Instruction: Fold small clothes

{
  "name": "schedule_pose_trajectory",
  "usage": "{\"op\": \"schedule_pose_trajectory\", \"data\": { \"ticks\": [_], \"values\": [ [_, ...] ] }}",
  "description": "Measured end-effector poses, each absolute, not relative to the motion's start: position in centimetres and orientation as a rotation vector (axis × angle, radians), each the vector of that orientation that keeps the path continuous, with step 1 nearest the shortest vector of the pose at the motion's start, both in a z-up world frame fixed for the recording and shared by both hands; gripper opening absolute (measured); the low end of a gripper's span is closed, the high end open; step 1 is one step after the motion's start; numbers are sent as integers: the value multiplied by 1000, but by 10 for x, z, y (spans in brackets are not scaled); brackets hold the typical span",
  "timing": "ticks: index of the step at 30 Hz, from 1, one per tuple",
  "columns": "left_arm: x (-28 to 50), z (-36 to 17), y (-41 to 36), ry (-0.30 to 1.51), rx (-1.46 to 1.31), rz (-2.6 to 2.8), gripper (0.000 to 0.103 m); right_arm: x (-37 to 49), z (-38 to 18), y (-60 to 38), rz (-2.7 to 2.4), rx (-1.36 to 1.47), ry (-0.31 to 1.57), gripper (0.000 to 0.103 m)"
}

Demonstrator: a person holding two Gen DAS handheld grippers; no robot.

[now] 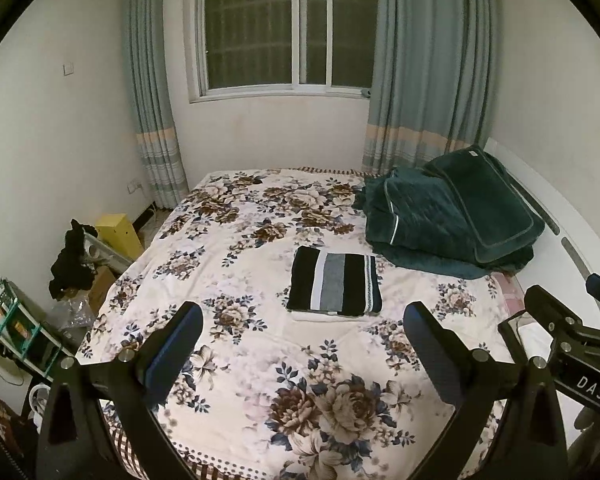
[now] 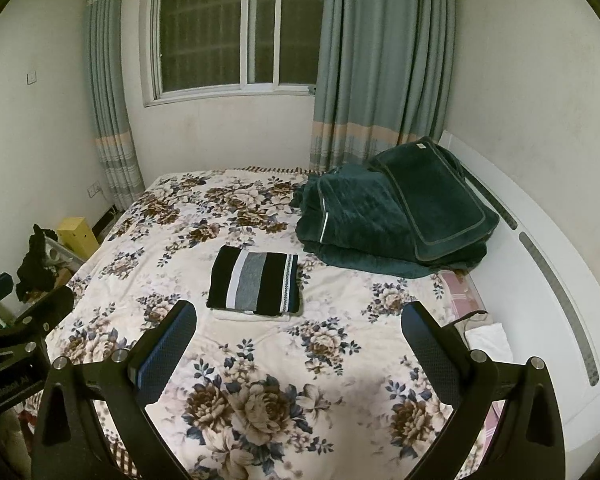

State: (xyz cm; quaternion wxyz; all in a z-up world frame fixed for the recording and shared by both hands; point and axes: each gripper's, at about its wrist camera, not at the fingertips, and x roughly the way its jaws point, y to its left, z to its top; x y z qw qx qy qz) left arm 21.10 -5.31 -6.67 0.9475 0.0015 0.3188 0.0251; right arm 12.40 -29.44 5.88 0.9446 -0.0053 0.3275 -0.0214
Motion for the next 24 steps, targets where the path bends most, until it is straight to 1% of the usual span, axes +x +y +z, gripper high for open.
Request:
{"op": "schedule_pose_trajectory", "data": {
  "ticks": [24],
  "values": [
    [209, -55, -55, 614, 4, 58, 102, 134, 61, -295, -34, -13, 660, 103]
  ]
}}
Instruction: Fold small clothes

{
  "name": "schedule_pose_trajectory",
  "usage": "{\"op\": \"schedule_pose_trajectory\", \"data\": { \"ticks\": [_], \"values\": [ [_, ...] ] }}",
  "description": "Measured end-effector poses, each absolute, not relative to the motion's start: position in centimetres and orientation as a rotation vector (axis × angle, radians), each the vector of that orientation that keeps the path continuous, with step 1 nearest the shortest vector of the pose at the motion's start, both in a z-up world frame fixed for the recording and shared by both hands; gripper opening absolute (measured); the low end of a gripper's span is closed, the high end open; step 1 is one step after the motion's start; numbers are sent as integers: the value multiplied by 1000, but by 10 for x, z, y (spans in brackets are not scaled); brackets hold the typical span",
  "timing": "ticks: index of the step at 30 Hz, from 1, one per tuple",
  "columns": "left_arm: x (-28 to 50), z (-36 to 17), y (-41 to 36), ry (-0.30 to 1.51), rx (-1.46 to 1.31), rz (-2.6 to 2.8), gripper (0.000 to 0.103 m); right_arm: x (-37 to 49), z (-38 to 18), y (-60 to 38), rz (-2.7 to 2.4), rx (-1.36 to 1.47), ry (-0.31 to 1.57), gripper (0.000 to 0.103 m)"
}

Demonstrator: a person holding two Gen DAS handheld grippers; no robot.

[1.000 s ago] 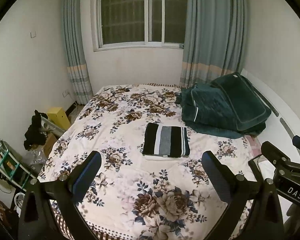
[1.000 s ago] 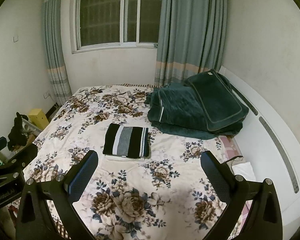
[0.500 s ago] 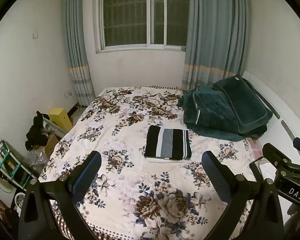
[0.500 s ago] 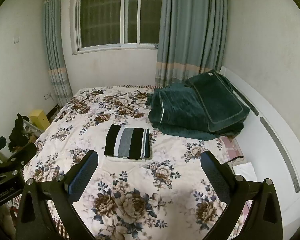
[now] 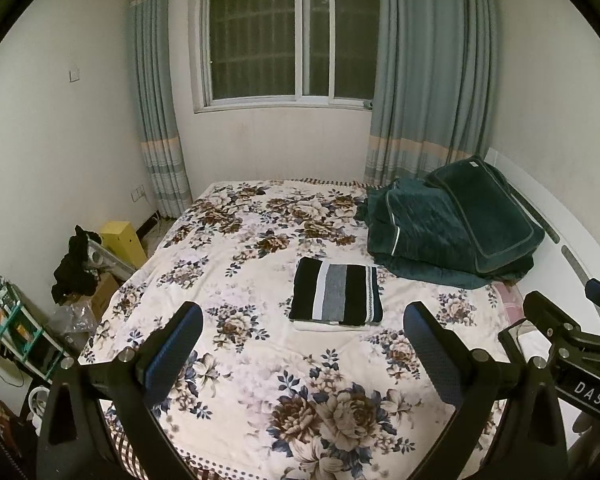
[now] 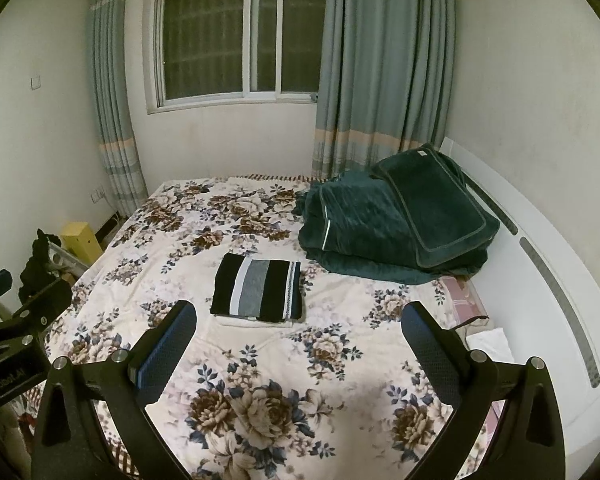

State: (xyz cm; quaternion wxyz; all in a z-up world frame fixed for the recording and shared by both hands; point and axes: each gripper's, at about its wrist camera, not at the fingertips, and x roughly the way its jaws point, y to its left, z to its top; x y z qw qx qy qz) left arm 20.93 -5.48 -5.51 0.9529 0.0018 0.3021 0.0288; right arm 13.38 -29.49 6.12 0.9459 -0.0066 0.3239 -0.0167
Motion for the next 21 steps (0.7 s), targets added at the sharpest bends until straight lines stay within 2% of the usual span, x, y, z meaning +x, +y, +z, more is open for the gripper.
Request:
{"op": "schedule_pose_trajectory", "data": {
  "ticks": [21],
  "values": [
    [205, -53, -55, 611, 3, 66, 102, 126, 57, -292, -44, -7, 658, 103]
  ]
}}
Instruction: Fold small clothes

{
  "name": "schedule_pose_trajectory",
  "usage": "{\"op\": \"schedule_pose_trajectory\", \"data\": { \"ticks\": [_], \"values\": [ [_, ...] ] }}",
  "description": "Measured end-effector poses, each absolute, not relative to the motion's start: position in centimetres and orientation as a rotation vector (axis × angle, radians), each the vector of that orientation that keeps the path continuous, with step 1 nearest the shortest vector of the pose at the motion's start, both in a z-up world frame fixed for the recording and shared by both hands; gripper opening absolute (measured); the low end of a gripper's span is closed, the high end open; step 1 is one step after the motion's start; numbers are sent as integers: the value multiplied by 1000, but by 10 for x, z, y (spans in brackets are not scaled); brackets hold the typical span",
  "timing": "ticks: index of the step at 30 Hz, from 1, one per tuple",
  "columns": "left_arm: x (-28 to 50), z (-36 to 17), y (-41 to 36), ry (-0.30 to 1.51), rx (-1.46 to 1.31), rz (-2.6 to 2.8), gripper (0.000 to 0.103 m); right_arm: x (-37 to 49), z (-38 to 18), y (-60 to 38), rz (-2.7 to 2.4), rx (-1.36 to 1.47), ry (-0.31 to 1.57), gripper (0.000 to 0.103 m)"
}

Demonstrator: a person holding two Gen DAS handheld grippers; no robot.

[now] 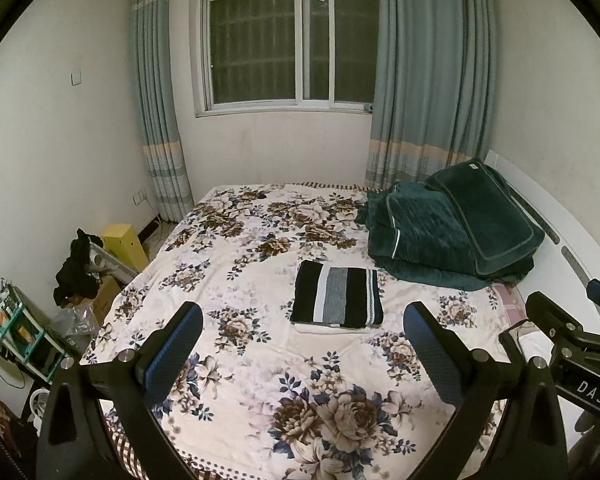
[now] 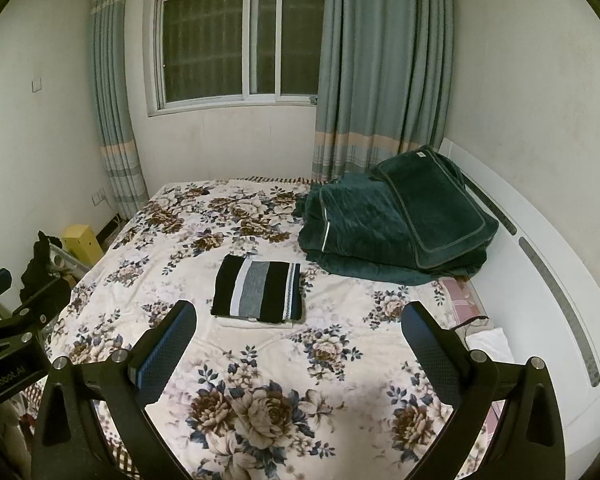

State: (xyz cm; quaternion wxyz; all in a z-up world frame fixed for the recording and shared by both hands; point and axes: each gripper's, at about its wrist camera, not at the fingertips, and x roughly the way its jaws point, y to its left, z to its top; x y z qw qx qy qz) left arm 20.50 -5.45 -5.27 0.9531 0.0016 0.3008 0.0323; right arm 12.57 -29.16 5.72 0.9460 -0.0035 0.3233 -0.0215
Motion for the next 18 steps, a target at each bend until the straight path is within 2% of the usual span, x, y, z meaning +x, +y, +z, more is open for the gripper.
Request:
{"op": "schedule_pose_trajectory", "data": {
  "ticks": [18],
  "values": [
    [205, -43, -53, 600, 6, 73, 102, 109, 52, -289, -60, -1, 656, 103]
  ]
}}
